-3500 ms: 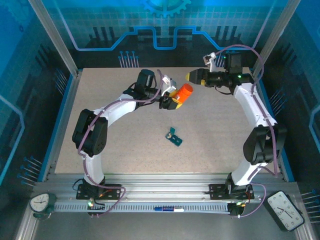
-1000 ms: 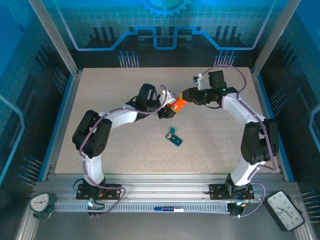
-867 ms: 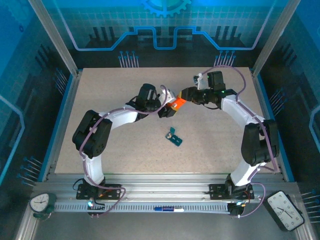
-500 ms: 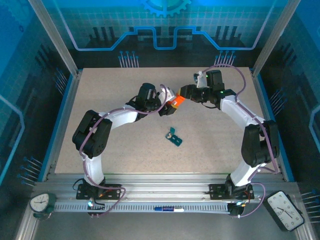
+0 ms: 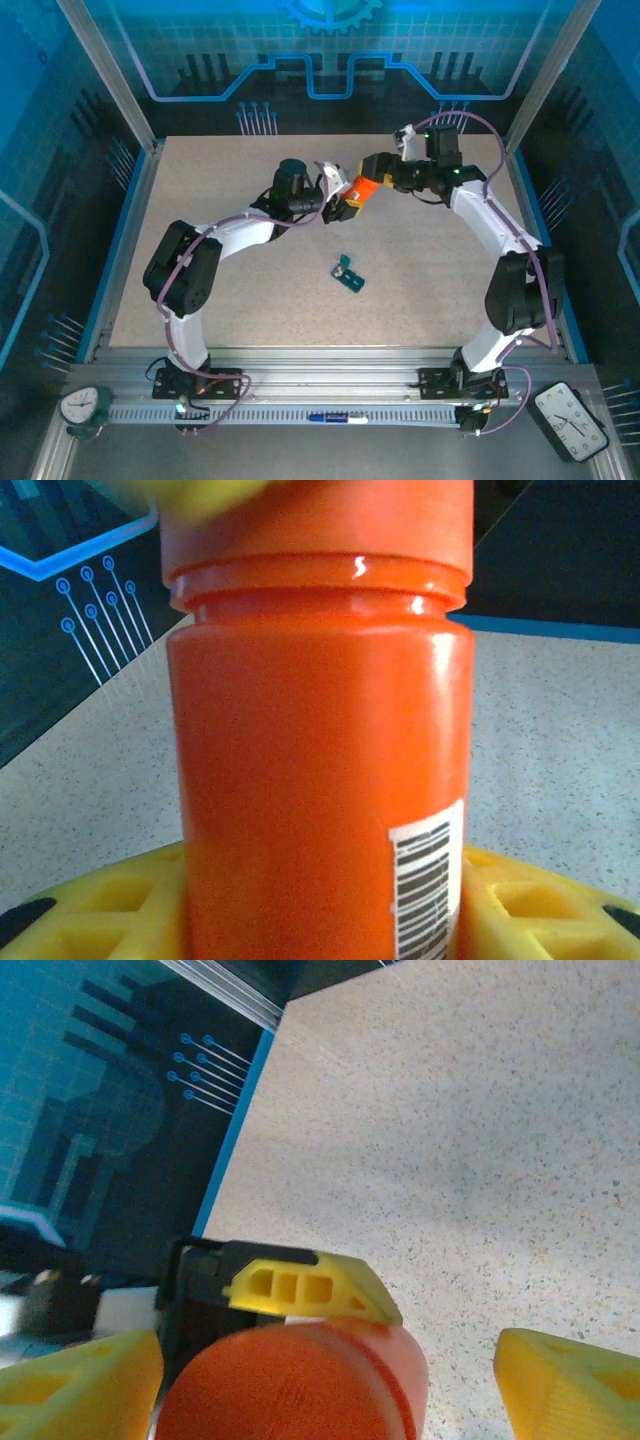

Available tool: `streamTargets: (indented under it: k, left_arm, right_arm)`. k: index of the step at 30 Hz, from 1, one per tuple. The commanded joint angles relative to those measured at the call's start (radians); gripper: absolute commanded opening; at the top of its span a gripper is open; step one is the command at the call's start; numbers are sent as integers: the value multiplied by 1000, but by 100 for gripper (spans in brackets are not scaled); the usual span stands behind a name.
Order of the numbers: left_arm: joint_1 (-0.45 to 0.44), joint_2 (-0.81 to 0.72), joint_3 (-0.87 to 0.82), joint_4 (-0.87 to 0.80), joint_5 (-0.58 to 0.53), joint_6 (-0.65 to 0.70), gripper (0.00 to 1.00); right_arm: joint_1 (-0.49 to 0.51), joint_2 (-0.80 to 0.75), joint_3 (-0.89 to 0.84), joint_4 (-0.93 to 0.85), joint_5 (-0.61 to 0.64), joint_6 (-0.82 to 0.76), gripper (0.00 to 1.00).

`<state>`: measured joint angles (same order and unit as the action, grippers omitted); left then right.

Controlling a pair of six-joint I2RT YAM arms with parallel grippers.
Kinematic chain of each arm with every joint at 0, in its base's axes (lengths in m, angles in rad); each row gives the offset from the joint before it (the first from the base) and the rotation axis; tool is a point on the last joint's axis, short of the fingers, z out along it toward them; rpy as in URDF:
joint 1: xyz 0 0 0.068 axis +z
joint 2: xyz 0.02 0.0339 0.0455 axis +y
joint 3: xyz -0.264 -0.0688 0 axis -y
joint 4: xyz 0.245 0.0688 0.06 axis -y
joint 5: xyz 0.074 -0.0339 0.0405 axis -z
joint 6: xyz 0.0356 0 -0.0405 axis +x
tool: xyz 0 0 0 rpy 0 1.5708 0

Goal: Sort the pills into containers

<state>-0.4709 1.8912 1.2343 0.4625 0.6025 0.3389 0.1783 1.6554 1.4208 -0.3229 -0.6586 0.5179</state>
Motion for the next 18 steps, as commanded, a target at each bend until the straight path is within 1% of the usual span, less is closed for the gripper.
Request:
streamTargets:
  k: [1, 5, 8, 9, 14, 16, 18]
  left_arm:
    - [22, -41, 34, 43, 95, -34, 0]
    - [41, -46, 51, 6, 163, -48, 0]
    - [53, -44, 81, -57, 238, -61, 0]
    - [57, -43, 96, -85, 267, -65, 0]
    - [72, -27, 176, -240, 399, -73, 0]
    - [74, -18, 209, -306, 432, -61, 0]
    - [74, -11, 229, -360, 454, -43, 0]
  right_arm:
    - [-32, -67, 40, -58, -109, -85, 89]
    - [-67, -107, 28, -58, -184, -137, 89]
    - [-96, -129, 22, -29, -240, -175, 88]
    - [-99, -131, 36, -53, -236, -222, 87]
    - [-86, -100, 178, -297, -167, -509, 83]
    - [-82, -75, 236, -374, -164, -592, 83]
    - [-81, -53, 277, -421, -169, -637, 85]
